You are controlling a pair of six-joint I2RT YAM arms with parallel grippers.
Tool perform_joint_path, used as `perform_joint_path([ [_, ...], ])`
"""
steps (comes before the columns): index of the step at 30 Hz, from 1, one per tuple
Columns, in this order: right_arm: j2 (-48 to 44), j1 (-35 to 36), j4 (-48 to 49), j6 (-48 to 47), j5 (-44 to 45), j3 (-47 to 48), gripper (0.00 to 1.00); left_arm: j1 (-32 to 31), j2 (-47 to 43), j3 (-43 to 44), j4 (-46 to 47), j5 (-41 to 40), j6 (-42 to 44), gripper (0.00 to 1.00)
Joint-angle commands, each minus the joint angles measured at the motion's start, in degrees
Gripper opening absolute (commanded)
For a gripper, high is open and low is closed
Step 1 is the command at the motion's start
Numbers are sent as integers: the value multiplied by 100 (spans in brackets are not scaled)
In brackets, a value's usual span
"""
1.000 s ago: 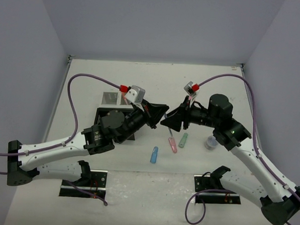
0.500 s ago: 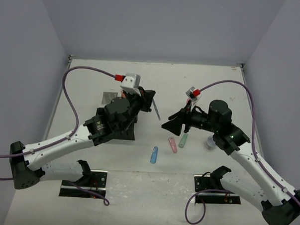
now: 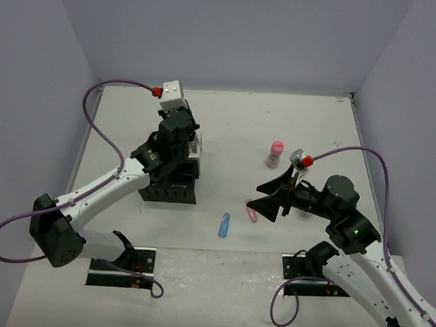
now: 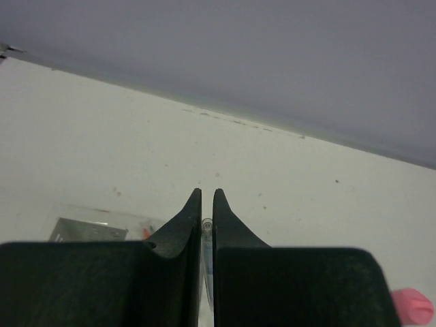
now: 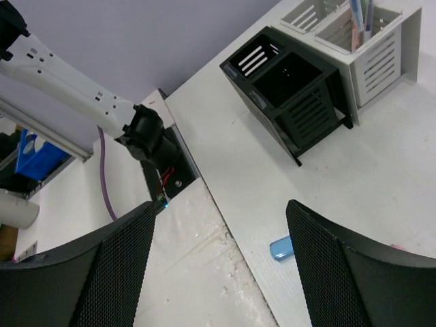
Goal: Sort the stationery into containers
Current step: Place the pen in the storage box.
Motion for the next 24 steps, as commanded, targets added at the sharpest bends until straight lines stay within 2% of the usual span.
perform_joint_path([
  [1,-66,-12,-189,177,250,-147,80,111,55,-183,313,-961,168,0],
  [7,158,-8,-242,378,413,-226,81,167,276,-643,419,-944,-172,0],
  [13,247,-3,-151,459,370,-382,86,197,385,-963,467,-824,-376,2],
  [14,235,-3,-214,494,555,-393,86,197,368,-969,311,-812,-526,11],
  [15,257,-3,-336,559,849,-349,86,194,340,-964,162,-776,-644,28],
  [16,296,-3,-483,637,1189,-282,87,189,308,-954,13,-728,-752,47],
  [17,406,-9,-654,721,1582,-221,87,194,253,-959,-213,-639,-934,71],
  [18,618,-10,-920,832,2004,-145,90,195,172,-973,-401,-544,-1094,88],
  [19,955,-5,-1301,979,2461,-52,97,190,60,-997,-539,-441,-1228,96],
  [20,1324,-7,-1650,1151,3056,62,99,192,-43,-1027,-662,-327,-1349,99],
  [22,1940,-12,-2255,1492,4295,331,98,191,-313,-1092,-914,-9,-1587,100],
  [24,2749,-9,-2469,1735,4975,551,95,183,-623,-1221,-1010,262,-1653,100],
])
